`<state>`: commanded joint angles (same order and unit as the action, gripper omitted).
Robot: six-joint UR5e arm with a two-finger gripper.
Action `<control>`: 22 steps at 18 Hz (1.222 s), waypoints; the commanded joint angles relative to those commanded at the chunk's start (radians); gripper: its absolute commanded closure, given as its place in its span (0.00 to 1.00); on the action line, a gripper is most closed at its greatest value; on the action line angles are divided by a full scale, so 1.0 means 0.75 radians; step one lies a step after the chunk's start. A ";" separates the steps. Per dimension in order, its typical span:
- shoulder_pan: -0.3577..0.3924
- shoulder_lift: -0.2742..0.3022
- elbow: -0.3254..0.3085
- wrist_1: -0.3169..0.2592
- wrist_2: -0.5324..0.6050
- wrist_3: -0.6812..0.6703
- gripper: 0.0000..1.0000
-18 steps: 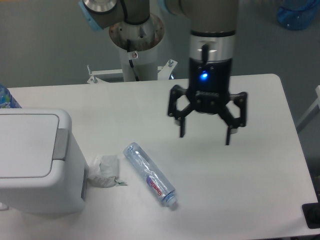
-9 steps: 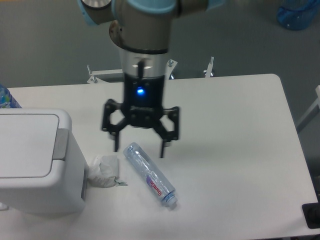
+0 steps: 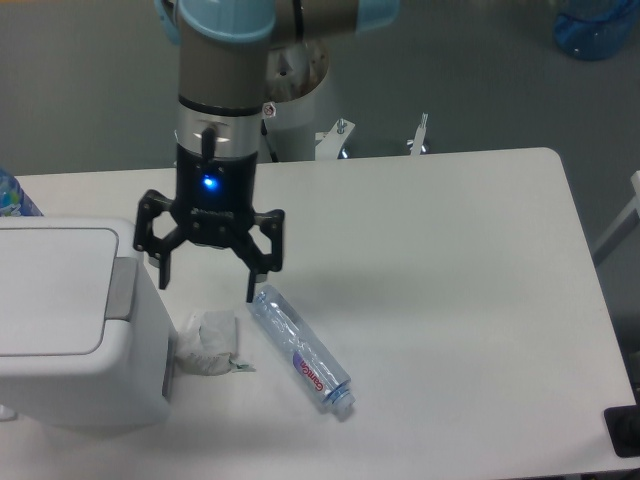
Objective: Open the trash can
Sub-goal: 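Lower the open gripper onto the front edge of the trash can lid, then push the lid edge down with the gripper fingers to tilt it open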
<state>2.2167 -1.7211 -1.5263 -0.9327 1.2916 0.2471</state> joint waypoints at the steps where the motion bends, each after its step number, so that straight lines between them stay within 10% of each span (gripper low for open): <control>1: -0.004 -0.002 0.000 0.000 0.000 -0.014 0.00; 22: -0.047 -0.061 -0.002 0.008 0.002 -0.012 0.00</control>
<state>2.1813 -1.7671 -1.5278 -0.9265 1.2931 0.2378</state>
